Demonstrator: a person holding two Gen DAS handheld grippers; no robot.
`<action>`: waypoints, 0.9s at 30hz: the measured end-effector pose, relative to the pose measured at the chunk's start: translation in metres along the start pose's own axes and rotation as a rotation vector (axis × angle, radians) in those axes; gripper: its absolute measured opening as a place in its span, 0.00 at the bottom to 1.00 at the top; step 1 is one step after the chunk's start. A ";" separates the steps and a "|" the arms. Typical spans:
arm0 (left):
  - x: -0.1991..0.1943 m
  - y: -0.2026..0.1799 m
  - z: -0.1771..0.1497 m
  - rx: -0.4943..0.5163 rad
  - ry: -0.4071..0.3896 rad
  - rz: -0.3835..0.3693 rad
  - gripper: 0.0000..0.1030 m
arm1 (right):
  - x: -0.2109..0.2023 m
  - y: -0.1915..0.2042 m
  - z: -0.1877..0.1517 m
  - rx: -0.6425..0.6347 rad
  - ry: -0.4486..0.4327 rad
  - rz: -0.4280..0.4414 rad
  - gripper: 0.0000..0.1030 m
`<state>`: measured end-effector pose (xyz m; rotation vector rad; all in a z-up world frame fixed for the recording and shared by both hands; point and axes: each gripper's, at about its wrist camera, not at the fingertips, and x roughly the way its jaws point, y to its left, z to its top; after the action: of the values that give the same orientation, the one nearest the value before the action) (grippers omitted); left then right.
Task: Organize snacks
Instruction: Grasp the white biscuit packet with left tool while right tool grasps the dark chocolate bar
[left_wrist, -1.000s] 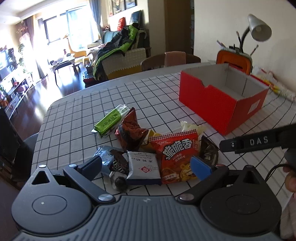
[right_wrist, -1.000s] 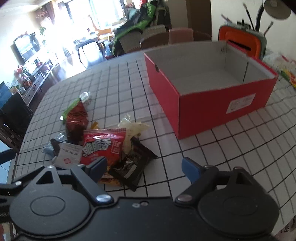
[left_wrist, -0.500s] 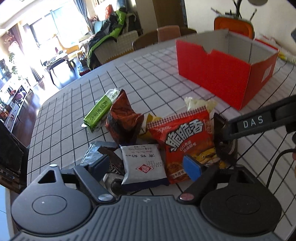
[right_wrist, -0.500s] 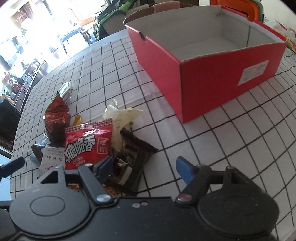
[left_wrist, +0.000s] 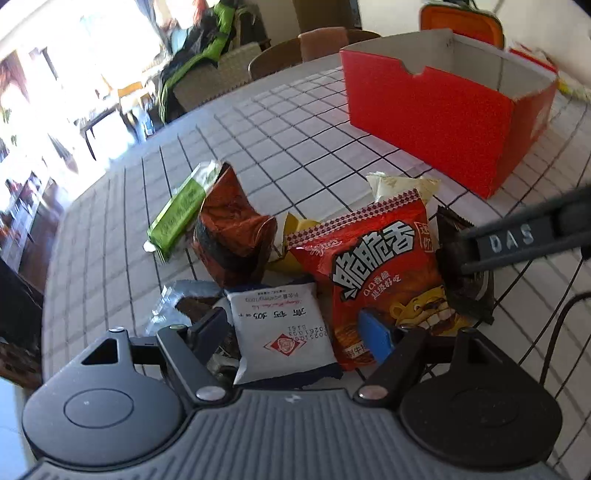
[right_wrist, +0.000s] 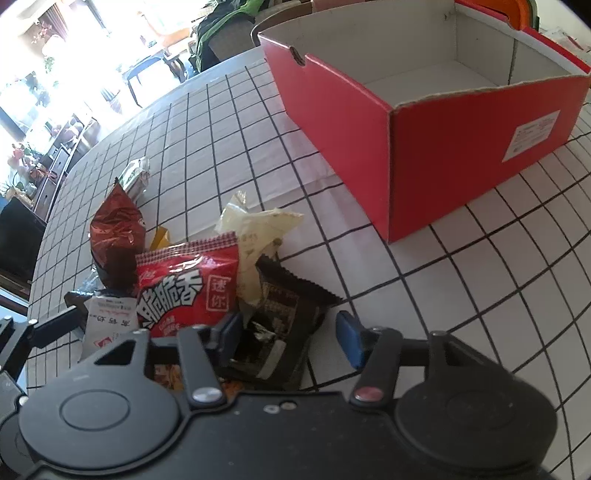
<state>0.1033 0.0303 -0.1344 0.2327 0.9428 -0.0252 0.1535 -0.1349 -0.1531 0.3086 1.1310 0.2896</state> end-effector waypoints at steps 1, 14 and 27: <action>0.001 0.005 0.000 -0.029 0.005 -0.011 0.76 | 0.000 0.000 0.000 -0.001 0.000 0.004 0.51; 0.005 0.007 0.000 0.000 0.002 -0.013 0.72 | -0.002 0.002 -0.003 -0.049 -0.004 0.006 0.42; 0.015 0.036 -0.007 -0.180 0.071 -0.092 0.53 | -0.007 -0.004 -0.005 -0.062 -0.018 0.019 0.35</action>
<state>0.1112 0.0680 -0.1437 0.0234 1.0192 -0.0164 0.1463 -0.1406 -0.1510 0.2661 1.1001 0.3373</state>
